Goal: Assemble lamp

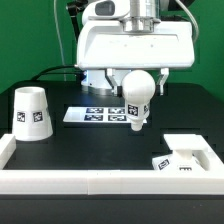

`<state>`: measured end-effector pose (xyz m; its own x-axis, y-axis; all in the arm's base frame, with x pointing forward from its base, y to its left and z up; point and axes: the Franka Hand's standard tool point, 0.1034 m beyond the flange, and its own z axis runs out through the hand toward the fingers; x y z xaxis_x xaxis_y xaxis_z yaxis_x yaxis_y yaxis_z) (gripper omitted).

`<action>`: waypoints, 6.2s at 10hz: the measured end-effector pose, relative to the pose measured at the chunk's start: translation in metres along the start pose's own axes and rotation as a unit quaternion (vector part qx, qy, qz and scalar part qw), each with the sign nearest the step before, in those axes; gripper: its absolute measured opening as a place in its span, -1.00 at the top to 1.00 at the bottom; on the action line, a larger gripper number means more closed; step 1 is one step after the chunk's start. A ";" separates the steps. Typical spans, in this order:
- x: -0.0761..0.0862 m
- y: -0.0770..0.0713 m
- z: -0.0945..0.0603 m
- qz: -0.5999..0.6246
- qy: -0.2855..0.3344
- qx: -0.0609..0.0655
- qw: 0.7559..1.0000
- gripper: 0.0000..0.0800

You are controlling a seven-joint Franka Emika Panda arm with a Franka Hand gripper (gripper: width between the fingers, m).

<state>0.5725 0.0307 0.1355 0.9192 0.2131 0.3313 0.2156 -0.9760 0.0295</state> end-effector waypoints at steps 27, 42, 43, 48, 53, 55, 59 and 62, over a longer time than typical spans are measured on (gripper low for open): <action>0.059 -0.051 0.018 -0.039 0.078 0.003 0.996 -0.44; 0.065 -0.052 0.017 -0.044 0.106 -0.005 0.993 -0.44; 0.064 -0.052 0.012 -0.046 0.121 -0.010 0.991 -0.44; 0.058 -0.053 0.012 -0.047 0.156 -0.022 0.986 -0.44; 0.053 -0.055 0.021 -0.049 0.150 -0.021 0.987 -0.44; 0.050 -0.057 0.025 -0.050 0.147 -0.020 0.988 -0.44; 0.045 -0.056 0.031 -0.049 0.145 -0.021 0.988 -0.44; 0.045 -0.056 0.032 -0.049 0.144 -0.021 0.988 -0.73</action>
Offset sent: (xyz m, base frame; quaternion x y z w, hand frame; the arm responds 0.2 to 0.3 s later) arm 0.0000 0.0000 0.0000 0.0000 0.0650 0.0000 0.9979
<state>0.6119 0.0961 0.1188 0.7609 0.2917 0.5796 0.2798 -0.9534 0.1126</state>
